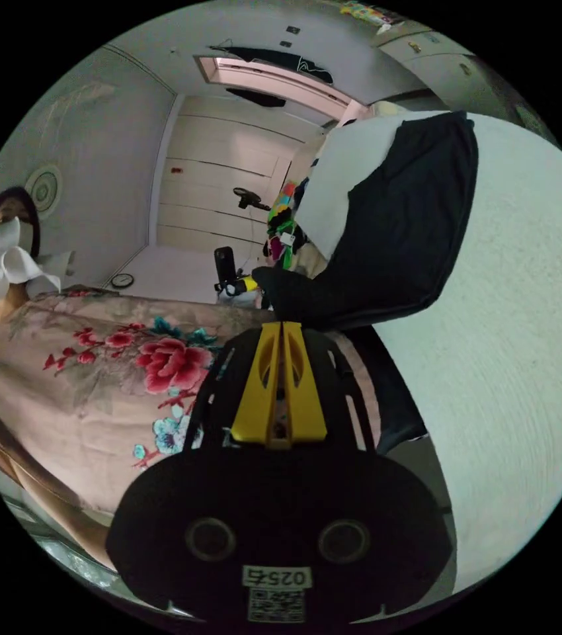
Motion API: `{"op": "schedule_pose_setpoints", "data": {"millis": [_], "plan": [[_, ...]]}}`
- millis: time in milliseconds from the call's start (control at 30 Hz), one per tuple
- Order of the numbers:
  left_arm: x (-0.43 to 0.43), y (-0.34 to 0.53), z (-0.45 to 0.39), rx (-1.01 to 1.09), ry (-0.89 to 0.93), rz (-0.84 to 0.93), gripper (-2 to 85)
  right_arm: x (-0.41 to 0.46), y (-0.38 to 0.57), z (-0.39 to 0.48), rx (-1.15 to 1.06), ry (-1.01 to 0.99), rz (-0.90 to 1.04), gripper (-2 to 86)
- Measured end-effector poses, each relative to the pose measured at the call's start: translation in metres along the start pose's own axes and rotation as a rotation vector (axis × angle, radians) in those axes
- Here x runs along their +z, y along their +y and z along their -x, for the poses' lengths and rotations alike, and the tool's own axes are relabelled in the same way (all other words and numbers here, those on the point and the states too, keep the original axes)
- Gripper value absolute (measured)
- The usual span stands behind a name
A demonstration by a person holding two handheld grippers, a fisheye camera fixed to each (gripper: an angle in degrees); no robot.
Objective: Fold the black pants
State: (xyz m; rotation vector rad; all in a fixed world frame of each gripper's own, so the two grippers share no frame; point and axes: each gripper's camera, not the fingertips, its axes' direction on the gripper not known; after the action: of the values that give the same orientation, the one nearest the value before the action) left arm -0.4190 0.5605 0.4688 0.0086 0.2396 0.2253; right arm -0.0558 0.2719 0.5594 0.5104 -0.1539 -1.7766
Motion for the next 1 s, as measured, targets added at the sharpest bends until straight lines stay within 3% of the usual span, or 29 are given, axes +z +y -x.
{"op": "schedule_pose_setpoints", "data": {"millis": [167, 333, 500, 633, 833, 1000], "plan": [[-0.040, -0.044, -0.031, 0.181, -0.015, -0.030, -1.6, -0.051, -0.017, 0.034, -0.106, -0.124, -0.137, -0.9], [-0.051, -0.126, -0.019, 0.345, -0.104, 0.032, -1.6, -0.105, -0.062, 0.040, -0.187, -0.014, -0.240, -0.9], [-0.030, -0.212, 0.063, 0.254, -0.177, 0.015, -1.6, -0.155, -0.119, -0.015, -0.087, 0.187, -0.380, -0.9], [0.005, -0.275, 0.150, 0.107, -0.283, 0.062, -1.6, -0.179, -0.184, -0.093, 0.065, 0.289, -0.374, -0.9], [0.046, -0.294, 0.231, -0.061, -0.294, 0.236, -1.7, -0.176, -0.229, -0.173, 0.218, 0.348, -0.225, -0.9], [0.006, -0.277, 0.221, -0.014, -0.184, 0.119, -1.6, -0.207, -0.206, -0.161, 0.154, 0.216, -0.304, -0.9]]}}
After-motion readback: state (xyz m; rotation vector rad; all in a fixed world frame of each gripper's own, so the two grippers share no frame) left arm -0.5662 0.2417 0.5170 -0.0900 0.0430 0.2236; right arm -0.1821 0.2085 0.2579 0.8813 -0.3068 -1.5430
